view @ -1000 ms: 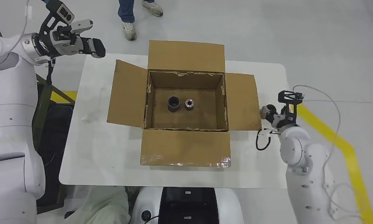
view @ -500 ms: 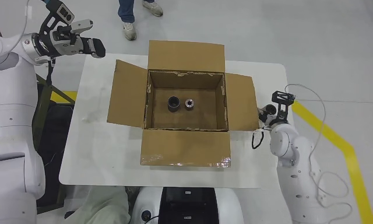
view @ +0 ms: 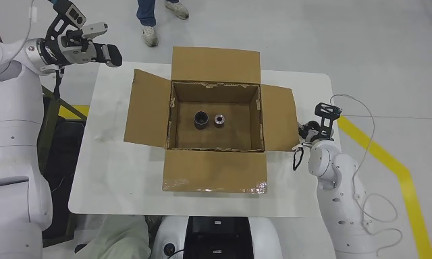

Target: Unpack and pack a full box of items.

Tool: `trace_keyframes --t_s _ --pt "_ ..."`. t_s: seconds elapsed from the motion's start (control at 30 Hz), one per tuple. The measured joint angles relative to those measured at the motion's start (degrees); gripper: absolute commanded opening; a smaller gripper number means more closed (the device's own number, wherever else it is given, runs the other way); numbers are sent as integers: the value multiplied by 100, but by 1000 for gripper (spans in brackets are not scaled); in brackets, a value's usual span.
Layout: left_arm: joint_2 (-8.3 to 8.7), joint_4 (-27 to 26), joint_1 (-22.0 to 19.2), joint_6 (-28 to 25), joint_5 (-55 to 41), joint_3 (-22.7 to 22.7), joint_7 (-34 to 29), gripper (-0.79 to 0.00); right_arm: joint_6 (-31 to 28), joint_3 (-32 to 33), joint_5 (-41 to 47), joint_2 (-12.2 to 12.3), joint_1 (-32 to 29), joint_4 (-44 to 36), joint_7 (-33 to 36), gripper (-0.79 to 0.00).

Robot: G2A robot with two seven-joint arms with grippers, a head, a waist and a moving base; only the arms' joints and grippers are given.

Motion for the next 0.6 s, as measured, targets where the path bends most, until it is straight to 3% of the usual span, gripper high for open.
trace_keyframes --t_s 0.33,0.6 --pt "0 0 0 0 0 0 0 0 -8 6 6 0 0 10 -11 0" --pt "0 0 0 0 0 0 0 0 -206 119 190 10 273 482 -158 0"
